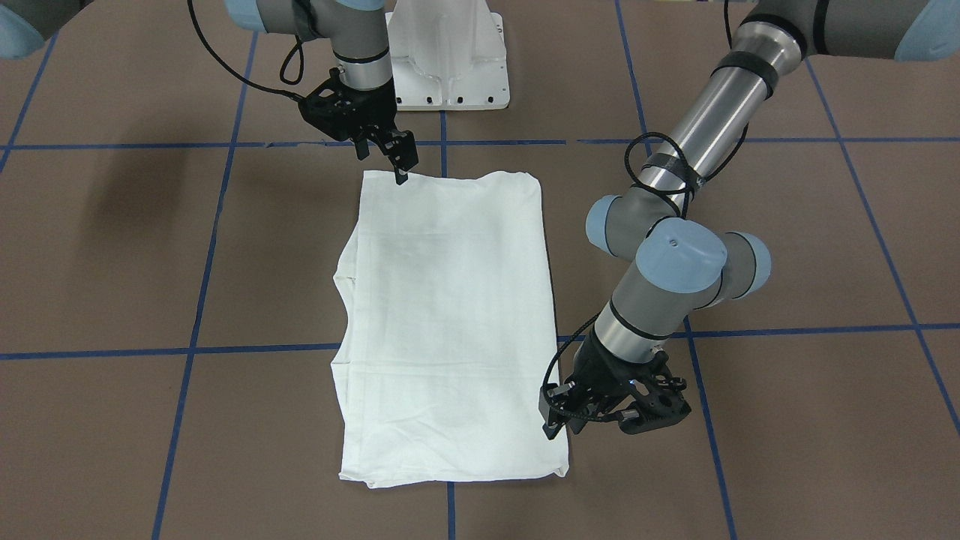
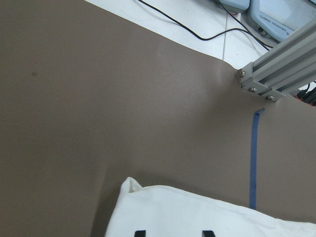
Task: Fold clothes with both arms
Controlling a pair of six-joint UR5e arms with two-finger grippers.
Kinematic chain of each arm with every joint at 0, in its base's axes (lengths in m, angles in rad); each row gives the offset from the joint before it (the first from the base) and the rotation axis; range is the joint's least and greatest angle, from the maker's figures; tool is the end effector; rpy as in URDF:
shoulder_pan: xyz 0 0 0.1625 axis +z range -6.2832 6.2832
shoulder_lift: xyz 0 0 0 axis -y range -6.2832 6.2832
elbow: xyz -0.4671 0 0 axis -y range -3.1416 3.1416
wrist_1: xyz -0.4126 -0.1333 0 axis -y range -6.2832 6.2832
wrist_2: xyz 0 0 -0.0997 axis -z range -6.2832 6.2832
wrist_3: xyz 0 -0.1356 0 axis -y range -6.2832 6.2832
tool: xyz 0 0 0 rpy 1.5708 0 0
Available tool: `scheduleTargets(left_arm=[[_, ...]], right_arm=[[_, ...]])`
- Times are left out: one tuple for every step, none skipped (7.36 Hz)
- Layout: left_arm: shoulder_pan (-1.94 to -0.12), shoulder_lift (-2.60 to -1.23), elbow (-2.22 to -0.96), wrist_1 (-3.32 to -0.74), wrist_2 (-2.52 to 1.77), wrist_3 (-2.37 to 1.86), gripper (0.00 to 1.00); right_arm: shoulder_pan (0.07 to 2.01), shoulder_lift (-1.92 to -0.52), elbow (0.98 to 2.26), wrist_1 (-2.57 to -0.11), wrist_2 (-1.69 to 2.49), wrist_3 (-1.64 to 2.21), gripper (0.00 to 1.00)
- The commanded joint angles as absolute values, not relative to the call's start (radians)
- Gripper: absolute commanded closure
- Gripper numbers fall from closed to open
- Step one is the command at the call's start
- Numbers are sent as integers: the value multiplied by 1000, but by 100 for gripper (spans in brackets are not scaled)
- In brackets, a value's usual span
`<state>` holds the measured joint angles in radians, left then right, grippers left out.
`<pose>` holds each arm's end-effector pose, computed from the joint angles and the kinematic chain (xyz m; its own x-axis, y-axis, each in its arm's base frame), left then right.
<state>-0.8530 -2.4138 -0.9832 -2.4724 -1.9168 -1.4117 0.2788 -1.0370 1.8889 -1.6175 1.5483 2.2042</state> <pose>0.5294 -0.7390 0.3290 0.3410 -0.1640 -0.9256 0.4561 0.8899 0.0104 -0.6126 -0.3172 0.2762 0.3649 0.7200 0.5903 -0.6287 0.6582 -0.4142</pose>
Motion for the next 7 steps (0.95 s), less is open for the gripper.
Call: scheduleTargets(left_arm=[[-856, -2379, -1014, -2479, -1930, -1411, 51], [-854, -2372, -1015, -2483, -1930, -1411, 51], [-854, -2370, -1015, -2485, -1930, -1413, 51], [-854, -2370, -1017, -2485, -1930, -1413, 51], [-854, -2370, -1017, -2484, -1930, -1413, 51], [-853, -2370, -1017, -2485, -1930, -1413, 51], [-853, -2370, -1017, -2484, -1930, -1413, 51]], right_arm=[[278, -970, 1768, -1559, 1545, 2372, 1], [278, -941, 1725, -1557, 1545, 2394, 2], [278, -936, 1720, -1555, 1546, 2408, 4], [278, -936, 1710, -1555, 1546, 2411, 4], [278, -937, 1706, -1557, 1546, 2413, 4], [278, -937, 1700, -1559, 1552, 2411, 4], [278, -933, 1707, -1572, 1558, 2413, 4]])
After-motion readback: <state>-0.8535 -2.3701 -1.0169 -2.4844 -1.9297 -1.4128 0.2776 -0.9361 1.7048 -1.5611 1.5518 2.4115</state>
